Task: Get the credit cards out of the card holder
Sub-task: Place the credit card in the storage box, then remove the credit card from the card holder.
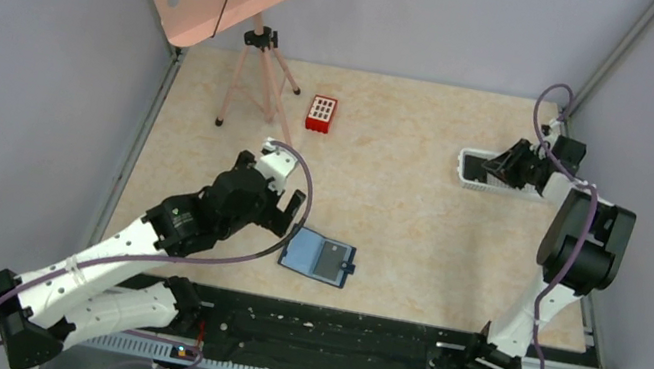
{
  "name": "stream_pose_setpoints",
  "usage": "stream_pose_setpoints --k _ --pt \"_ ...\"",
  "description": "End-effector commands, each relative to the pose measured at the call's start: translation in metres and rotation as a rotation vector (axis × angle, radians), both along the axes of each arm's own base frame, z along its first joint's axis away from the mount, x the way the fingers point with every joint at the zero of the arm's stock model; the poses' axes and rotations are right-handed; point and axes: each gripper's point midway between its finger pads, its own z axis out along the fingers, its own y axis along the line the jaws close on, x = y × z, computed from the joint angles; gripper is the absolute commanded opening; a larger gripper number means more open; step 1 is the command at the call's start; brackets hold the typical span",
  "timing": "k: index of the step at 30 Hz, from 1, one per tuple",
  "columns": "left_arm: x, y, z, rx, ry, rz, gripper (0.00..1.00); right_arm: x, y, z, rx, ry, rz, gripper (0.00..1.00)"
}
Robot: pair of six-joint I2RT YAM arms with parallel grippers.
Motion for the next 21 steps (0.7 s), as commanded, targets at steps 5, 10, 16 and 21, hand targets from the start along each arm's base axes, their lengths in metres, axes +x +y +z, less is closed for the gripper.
stream_pose_setpoints --k 5,10,16,21 --pt "0.008 0.006 -0.019 -0.027 0.103 0.134 0.96 -0.021 0.05 0.074 -0.019 -0.06 0.023 0.34" --pt "0.0 -0.025 -0.045 -0.149 0.271 0.1 0.89 -0.071 0.087 0.073 -0.028 -0.031 0.019 0.35" --pt "-0.006 -0.037 -0.095 -0.149 0.441 0.162 0.81 -0.158 0.158 0.075 0.038 -0.039 0.138 0.37" --pt "-0.011 -0.045 -0.13 -0.173 0.522 0.187 0.78 -0.218 0.2 0.084 0.153 -0.078 0.177 0.45"
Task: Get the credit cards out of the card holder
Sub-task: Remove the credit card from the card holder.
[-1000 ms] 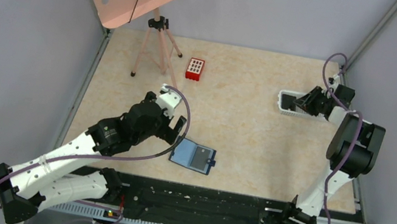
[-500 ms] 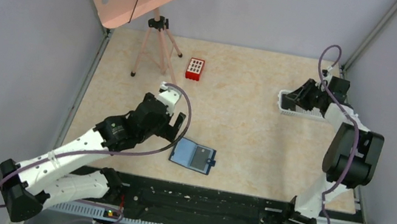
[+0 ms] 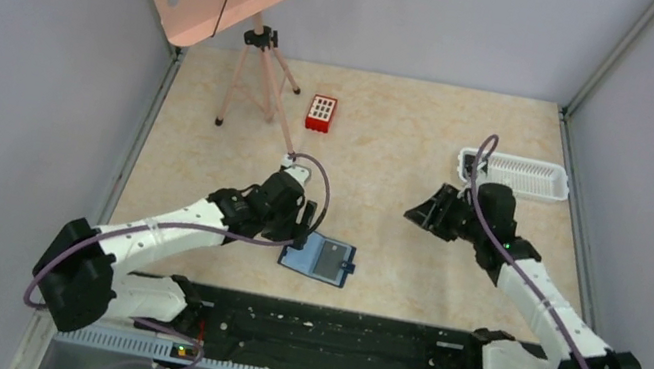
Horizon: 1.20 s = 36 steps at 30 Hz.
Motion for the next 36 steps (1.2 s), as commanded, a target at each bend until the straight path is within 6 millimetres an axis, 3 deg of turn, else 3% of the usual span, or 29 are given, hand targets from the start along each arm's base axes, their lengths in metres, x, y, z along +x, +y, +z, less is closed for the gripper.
stream_pose_setpoints --k 1,3,8,12,17,23,29,36 --pt "0.001 -0.016 -0.017 -0.089 0.048 0.051 0.78 -0.033 0.031 0.028 0.144 -0.061 -0.022 0.49" --pt "0.001 -0.014 -0.022 -0.067 0.064 0.059 0.77 -0.049 0.04 0.029 0.184 -0.059 -0.013 0.53" --pt "-0.004 -0.01 -0.037 -0.038 0.098 0.069 0.76 -0.069 0.06 0.026 0.259 -0.06 0.009 0.53" --pt "-0.011 -0.017 -0.047 -0.082 0.128 0.049 0.75 -0.081 0.082 0.017 0.256 -0.043 0.048 0.51" --pt "-0.018 -0.031 -0.044 -0.174 0.151 0.018 0.72 -0.095 0.115 0.006 0.224 -0.028 0.109 0.5" --pt "-0.026 -0.041 -0.038 -0.276 0.154 -0.003 0.55 -0.107 0.144 -0.011 0.203 -0.002 0.174 0.5" --pt "-0.03 -0.044 -0.028 -0.341 0.144 0.007 0.32 -0.106 0.154 -0.027 0.169 0.019 0.184 0.5" --pt "-0.037 -0.051 -0.021 -0.417 0.153 -0.015 0.15 -0.097 0.138 -0.055 0.039 0.045 0.108 0.51"
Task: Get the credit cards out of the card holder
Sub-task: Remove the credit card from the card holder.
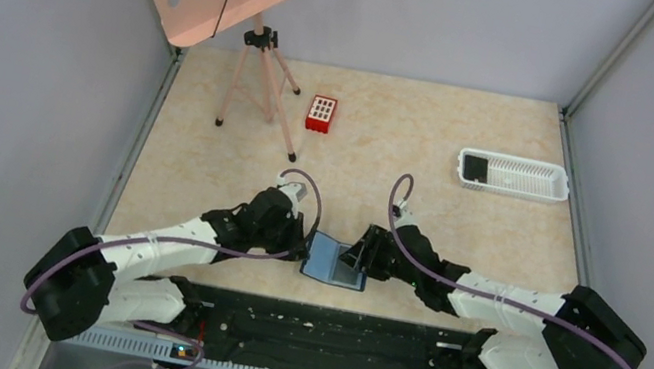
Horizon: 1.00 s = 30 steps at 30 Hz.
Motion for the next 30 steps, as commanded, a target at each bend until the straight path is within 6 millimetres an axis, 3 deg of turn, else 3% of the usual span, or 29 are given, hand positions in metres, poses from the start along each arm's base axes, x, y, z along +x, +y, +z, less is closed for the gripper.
stream_pose_setpoints --k 1,5,17,30 --pt "-0.001 -0.013 0.013 -0.104 -0.014 -0.011 0.12 0.017 -0.002 0.006 -0.048 -0.053 -0.068 0.51" --pt "-0.005 -0.015 0.012 -0.132 -0.004 -0.022 0.0 0.018 -0.016 -0.001 -0.105 -0.052 -0.106 0.51" --pt "-0.009 -0.013 0.012 -0.165 -0.006 -0.002 0.0 0.014 -0.019 -0.019 -0.151 0.008 -0.113 0.5" --pt "-0.01 -0.011 0.011 -0.161 -0.011 0.0 0.0 0.02 -0.025 -0.017 -0.265 -0.015 -0.129 0.5"
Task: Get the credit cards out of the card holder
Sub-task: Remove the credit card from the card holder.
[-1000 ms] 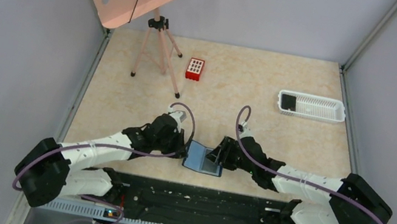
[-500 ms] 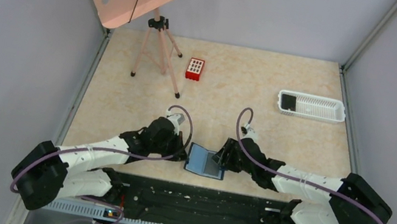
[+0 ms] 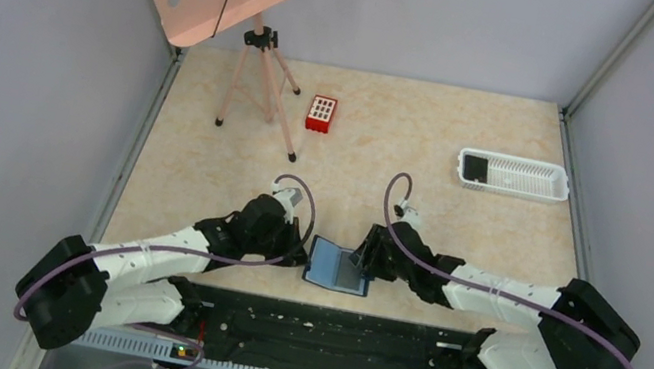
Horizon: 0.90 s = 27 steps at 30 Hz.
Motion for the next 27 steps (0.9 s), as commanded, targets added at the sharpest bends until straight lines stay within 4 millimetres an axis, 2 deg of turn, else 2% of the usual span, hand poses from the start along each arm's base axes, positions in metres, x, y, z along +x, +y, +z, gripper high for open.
stream_pose_setpoints --k 1,12,21,24,27 --pt "0.005 -0.004 0.01 -0.039 -0.039 -0.001 0.0 0.006 0.004 0.009 -0.06 -0.036 0.003 0.5" --pt "0.003 -0.003 0.01 -0.044 -0.041 -0.002 0.0 -0.001 0.016 0.0 -0.054 0.006 0.037 0.5" --pt "0.002 -0.002 0.007 -0.043 -0.039 0.0 0.0 -0.004 0.045 0.04 0.208 -0.065 0.088 0.51" --pt "0.001 -0.001 0.006 -0.042 -0.037 0.001 0.0 -0.004 0.047 0.053 0.262 -0.091 0.094 0.51" --pt "0.001 -0.001 0.006 -0.043 -0.036 0.003 0.0 -0.002 0.041 0.056 0.234 -0.104 0.072 0.51"
